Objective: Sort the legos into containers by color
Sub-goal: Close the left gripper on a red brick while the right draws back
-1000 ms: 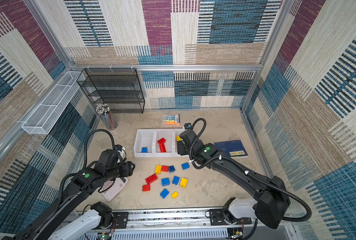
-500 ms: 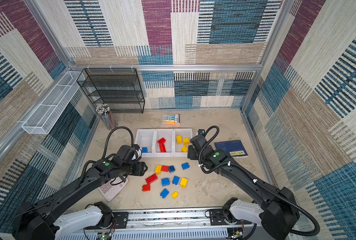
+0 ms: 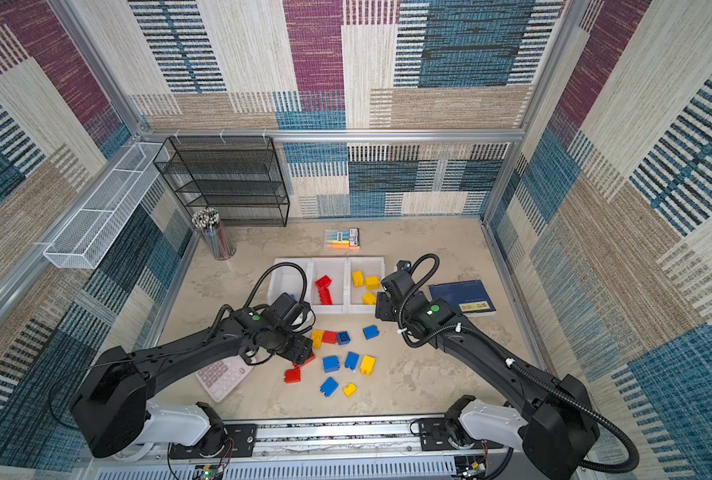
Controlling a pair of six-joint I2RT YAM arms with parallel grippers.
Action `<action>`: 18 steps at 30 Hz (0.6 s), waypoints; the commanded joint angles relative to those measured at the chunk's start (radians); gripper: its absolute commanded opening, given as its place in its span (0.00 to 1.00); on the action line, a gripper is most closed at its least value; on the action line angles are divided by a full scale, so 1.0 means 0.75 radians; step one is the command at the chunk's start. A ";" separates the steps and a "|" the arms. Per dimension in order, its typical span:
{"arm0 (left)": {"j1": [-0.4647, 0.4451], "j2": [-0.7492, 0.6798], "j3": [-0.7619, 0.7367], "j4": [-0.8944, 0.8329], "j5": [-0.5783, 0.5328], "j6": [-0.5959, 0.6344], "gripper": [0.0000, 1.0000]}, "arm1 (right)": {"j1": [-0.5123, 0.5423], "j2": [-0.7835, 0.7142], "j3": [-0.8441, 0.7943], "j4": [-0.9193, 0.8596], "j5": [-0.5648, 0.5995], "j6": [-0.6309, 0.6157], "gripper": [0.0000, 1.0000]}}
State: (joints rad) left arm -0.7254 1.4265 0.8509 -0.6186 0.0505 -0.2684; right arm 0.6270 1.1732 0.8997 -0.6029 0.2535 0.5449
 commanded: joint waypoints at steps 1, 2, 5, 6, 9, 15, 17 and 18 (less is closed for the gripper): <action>-0.005 0.070 0.044 -0.032 -0.005 0.103 0.77 | -0.001 -0.007 -0.008 0.012 -0.017 0.020 0.76; -0.007 0.100 0.058 -0.037 0.001 0.110 0.77 | -0.001 -0.009 -0.007 0.009 -0.018 0.020 0.76; -0.016 0.166 0.092 -0.052 0.016 0.122 0.76 | -0.002 -0.010 -0.009 0.008 -0.021 0.022 0.76; -0.020 0.181 0.099 -0.058 0.020 0.126 0.75 | -0.001 -0.010 -0.010 0.006 -0.020 0.024 0.76; -0.042 0.216 0.117 -0.070 0.028 0.136 0.73 | -0.003 -0.018 -0.013 0.000 -0.019 0.027 0.77; -0.076 0.259 0.133 -0.085 0.034 0.141 0.67 | -0.003 -0.031 -0.025 0.000 -0.018 0.038 0.77; -0.085 0.273 0.138 -0.088 0.040 0.139 0.62 | -0.003 -0.034 -0.030 0.000 -0.017 0.040 0.77; -0.087 0.277 0.140 -0.088 0.041 0.139 0.60 | -0.003 -0.034 -0.030 0.000 -0.019 0.040 0.77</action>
State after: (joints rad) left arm -0.7868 1.6268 0.9459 -0.6640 0.0620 -0.1833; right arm 0.6243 1.1530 0.8795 -0.6048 0.2424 0.5598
